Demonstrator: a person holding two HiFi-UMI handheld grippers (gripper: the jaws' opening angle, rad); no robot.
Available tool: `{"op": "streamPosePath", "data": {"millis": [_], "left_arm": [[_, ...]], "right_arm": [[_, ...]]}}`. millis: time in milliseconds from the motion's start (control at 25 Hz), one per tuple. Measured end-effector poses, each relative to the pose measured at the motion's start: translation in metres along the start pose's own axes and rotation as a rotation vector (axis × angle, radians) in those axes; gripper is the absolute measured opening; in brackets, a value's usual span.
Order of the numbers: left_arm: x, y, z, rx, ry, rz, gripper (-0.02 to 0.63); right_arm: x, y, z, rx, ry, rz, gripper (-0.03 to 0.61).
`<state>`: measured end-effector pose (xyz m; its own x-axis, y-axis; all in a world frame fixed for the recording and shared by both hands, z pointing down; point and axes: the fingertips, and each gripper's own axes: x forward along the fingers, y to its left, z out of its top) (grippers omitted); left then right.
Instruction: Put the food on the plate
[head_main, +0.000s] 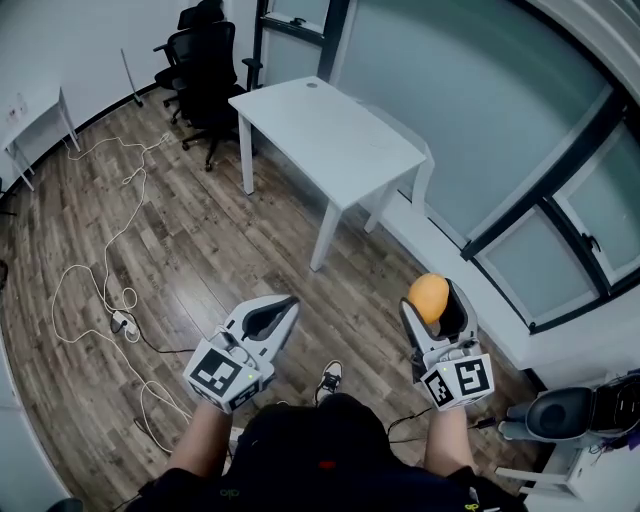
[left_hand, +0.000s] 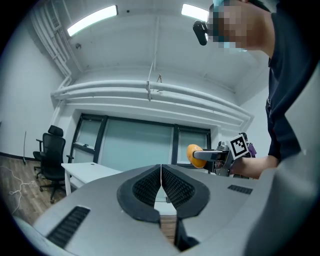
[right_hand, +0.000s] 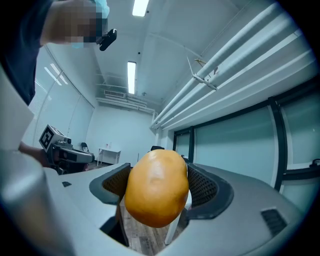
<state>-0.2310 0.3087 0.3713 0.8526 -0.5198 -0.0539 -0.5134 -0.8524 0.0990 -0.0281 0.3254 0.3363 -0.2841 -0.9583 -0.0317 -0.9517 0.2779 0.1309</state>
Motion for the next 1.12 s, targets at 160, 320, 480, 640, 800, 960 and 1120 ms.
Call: {"op": "streamPosePath", "data": {"millis": [160, 320, 480, 640, 800, 960, 1120], "left_arm": [[0.012, 0.023, -0.004, 0.042, 0.058, 0.029, 0.024], [0.043, 0.048, -0.010, 0.027, 0.034, 0.028, 0.023], [0.092, 0.070, -0.008, 0.003, 0.063, 0.056, 0.023], [0.149, 0.089, 0.007, 0.029, 0.025, 0.089, 0.023], [0.205, 0.107, 0.017, 0.021, 0.016, 0.135, 0.023], [0.266, 0.110, 0.013, 0.032, 0.041, 0.148, 0.023], [0.315, 0.106, 0.005, 0.045, 0.068, 0.159, 0.024]], "right_arm": [[0.037, -0.003, -0.008, -0.005, 0.005, 0.038, 0.365], [0.073, -0.023, -0.019, 0.005, 0.005, 0.064, 0.365], [0.104, -0.067, -0.029, 0.026, 0.004, 0.066, 0.365], [0.134, -0.124, -0.039, 0.058, 0.005, 0.057, 0.365], [0.159, -0.171, -0.041, 0.033, -0.018, 0.075, 0.365], [0.178, -0.222, -0.053, 0.034, -0.026, 0.097, 0.365], [0.194, -0.264, -0.073, 0.060, -0.009, 0.137, 0.365]]}}
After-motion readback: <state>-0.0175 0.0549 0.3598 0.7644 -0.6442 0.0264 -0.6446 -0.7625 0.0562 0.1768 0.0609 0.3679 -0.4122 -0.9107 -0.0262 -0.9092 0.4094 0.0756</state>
